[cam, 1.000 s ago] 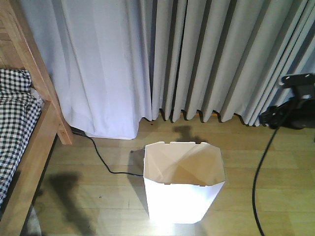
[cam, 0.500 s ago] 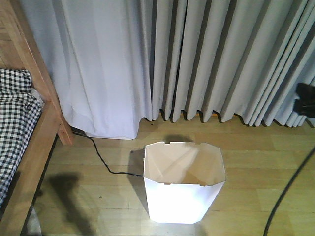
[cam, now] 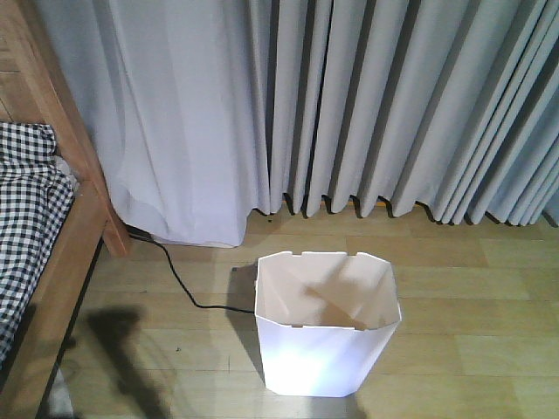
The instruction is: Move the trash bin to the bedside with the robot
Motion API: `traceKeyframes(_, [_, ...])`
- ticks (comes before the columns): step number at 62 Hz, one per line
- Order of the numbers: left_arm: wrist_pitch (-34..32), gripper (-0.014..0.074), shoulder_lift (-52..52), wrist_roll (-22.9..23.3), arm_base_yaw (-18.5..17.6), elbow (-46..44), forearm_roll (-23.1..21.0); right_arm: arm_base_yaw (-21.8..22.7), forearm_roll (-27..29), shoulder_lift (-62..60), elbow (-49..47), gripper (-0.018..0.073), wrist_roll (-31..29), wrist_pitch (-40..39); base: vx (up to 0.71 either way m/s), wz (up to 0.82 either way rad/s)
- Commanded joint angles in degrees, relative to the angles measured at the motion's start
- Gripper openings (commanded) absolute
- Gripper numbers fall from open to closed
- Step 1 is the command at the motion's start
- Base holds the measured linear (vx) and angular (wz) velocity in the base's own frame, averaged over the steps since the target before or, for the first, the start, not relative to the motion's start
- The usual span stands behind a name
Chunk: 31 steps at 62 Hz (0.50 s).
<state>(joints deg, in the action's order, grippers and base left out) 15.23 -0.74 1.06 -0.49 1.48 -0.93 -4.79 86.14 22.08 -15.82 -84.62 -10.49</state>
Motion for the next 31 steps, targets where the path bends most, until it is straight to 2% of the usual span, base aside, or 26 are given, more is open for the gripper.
traceKeyframes(1, [-4.0, -0.0006, -0.7, 0.3, -0.3, 1.1, -0.1, 0.0, 3.9, -3.7, 1.9, 0.0458, -0.8, -1.5, 0.0, 0.0])
traceKeyframes(6, [-4.0, -0.0006, -0.7, 0.3, -0.3, 1.1, -0.1, 0.0, 4.0, -5.8, 2.5, 0.0458, -1.1, 1.7, 0.0, 0.0])
traceKeyframes(15, [-4.0, -0.0006, -0.7, 0.3, -0.3, 1.1, -0.1, 0.0, 3.9, -5.4, 3.3, 0.0458, -1.8, 11.9, 0.0, 0.0])
traceKeyframes(21, [-4.0, -0.0006, -0.7, 0.3, -0.3, 1.1, -0.1, 0.0, 2.9, -5.1, 4.4, 0.0445, -2.1, 14.2, 0.0, 0.0])
traceKeyframes(26, [-4.0, -0.0006, -0.7, 0.3, -0.3, 1.1, -0.1, 0.0, 1.5, -5.1, 4.5, 0.0396, -2.1, 13.1, 0.0, 0.0])
traceKeyframes(31, [-4.0, -0.0006, -0.7, 0.3, -0.3, 1.1, -0.1, 0.0, 0.9, -5.1, 5.2, 0.0288, -2.1, 12.9, 0.0, 0.0])
